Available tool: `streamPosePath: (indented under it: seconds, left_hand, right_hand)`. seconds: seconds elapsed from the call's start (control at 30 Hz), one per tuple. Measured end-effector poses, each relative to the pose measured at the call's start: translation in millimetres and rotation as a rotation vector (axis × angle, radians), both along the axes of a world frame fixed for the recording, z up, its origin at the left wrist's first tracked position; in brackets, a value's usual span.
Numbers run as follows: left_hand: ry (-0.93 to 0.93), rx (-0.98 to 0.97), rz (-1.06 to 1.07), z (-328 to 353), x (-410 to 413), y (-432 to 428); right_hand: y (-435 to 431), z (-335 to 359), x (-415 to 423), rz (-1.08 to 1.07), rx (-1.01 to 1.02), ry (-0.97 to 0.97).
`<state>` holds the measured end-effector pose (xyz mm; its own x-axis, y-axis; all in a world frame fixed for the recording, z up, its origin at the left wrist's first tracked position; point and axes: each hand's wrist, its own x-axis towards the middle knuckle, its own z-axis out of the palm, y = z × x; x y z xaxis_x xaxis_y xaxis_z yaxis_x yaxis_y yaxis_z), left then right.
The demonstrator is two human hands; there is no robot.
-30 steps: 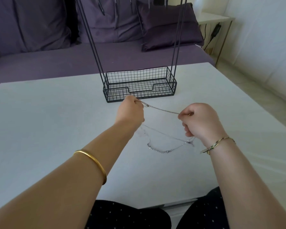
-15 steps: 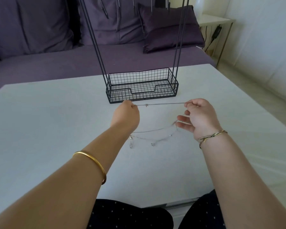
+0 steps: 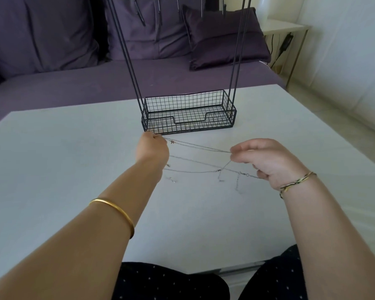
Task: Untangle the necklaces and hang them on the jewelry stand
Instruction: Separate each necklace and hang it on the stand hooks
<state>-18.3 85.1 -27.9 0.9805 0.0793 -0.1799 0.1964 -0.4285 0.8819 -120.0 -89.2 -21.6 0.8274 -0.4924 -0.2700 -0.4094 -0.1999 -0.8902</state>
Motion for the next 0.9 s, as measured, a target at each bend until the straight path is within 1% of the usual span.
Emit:
streamPosePath:
  seconds: [0.07,0.2,0.33,0.4,0.47,0.53,0.6,0.67,0.77,0.83,0.9]
  left_hand:
    - [0.001,0.021,-0.019,-1,2,3]
    - [0.025,0.004,-0.055,3,0,4]
    - [0.112,-0.088,-0.021,9,0,6]
    - [0.176,-0.139,-0.009,12,-1,6]
    - [0.249,-0.197,-0.056,13,-3,8]
    - [0.342,-0.302,-0.128,14,-5,12]
    - [0.424,-0.410,-0.183,15,-8,14]
    - [0.479,-0.480,-0.220,16,-10,14]
    - [0.526,-0.542,-0.260,18,-11,13]
    - [0.544,-0.558,-0.310,19,-13,12]
    - [0.538,-0.555,-0.358,20,-15,10]
  right_hand:
    - [-3,-2,-1,-0.014,-0.003,0.014]
    - [-12,-7,-1,-0.081,0.048,0.009]
    - [-18,-13,-2,-0.041,0.061,0.048]
    - [-19,-14,-1,-0.013,-0.032,0.089]
    - [-23,-17,0,-0.003,-0.185,0.151]
    - [-30,-24,2,-0.019,-0.339,0.212]
    - [-36,-31,4,-0.024,-0.451,0.291]
    - [-40,-36,4,0.000,-0.517,0.352]
    - [-39,-36,5,0.030,-0.565,0.398]
    - [-36,-35,7,0.045,-0.600,0.420]
    - [-33,-33,9,0.067,-0.658,0.399]
